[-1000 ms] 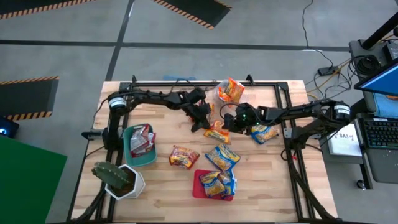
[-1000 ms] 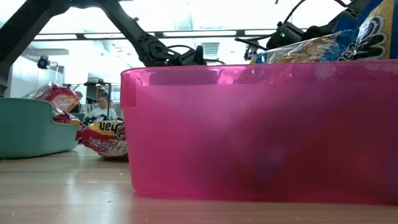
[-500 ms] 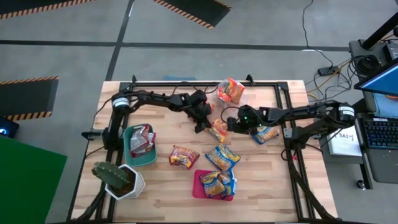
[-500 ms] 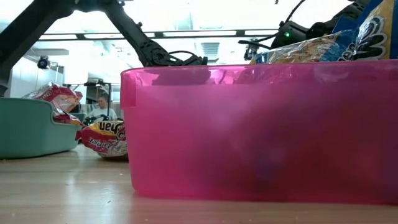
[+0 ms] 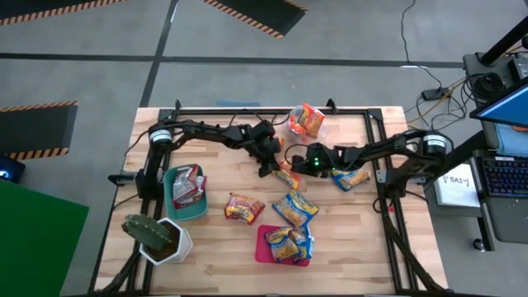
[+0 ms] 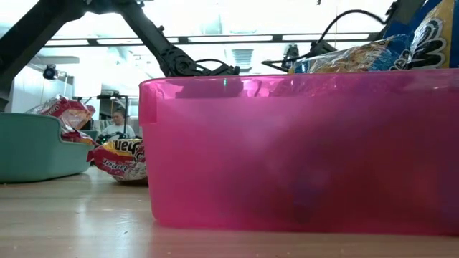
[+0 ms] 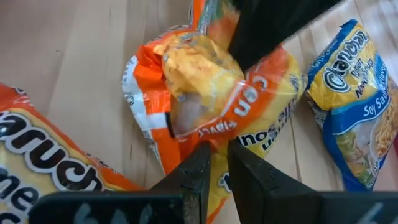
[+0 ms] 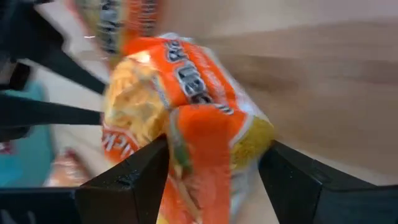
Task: Sort Maruchan noodles
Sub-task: Put the right orange noodle pack into the transparent bin
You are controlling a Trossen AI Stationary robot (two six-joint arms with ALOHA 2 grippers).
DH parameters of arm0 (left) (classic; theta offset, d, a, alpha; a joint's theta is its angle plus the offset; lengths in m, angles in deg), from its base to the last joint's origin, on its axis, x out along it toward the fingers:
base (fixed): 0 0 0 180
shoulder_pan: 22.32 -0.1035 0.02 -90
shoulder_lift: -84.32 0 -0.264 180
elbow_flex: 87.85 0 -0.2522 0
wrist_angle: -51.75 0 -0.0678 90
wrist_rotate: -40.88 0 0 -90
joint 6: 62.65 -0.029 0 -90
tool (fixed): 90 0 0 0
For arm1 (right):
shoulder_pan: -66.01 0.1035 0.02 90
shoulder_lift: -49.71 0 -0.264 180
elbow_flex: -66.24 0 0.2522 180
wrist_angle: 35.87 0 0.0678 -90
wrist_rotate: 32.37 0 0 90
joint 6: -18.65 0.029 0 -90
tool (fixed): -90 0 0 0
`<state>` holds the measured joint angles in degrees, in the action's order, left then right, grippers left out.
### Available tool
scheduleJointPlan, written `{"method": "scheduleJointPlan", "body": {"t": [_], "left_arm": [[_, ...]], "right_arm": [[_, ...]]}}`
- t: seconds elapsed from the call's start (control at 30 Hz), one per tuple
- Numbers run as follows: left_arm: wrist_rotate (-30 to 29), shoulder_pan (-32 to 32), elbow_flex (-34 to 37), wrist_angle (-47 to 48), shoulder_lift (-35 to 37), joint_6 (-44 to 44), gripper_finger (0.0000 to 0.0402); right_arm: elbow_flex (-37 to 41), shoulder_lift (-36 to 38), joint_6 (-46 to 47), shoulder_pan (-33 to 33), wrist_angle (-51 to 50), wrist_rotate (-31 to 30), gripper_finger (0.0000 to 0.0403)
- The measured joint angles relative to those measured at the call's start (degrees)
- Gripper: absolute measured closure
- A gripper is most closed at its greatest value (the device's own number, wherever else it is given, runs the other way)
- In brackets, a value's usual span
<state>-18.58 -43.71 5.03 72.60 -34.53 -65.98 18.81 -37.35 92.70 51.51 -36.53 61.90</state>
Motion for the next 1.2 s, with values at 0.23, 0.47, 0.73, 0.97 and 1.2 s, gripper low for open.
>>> {"method": "scheduleJointPlan", "body": {"t": [0.23,0.47,0.73,0.97,1.2], "left_arm": [[0.0,0.0,0.0,0.4,0.0,0.7,0.0365],[0.0,0.0,0.1,0.5,0.0,1.2,0.0365],[0.6,-0.3,0.1,4.1,4.8,0.7,0.0365],[0.2,-1.4,0.0,5.9,13.3,-4.0,0.0365],[-4.0,-5.7,0.0,6.1,22.0,-7.1,0.0365]], "right_arm": [[0.1,-3.8,-2.5,0.5,13.0,0.7,0.0214],[0.1,-2.5,-3.6,0.5,12.3,1.3,0.0312],[0.1,3.4,-7.3,0.6,8.8,3.7,0.0383],[-1.3,14.1,-11.5,0.5,-0.3,5.1,0.0386],[-10.4,23.4,-19.6,-3.7,-17.8,0.5,0.0387]]}}
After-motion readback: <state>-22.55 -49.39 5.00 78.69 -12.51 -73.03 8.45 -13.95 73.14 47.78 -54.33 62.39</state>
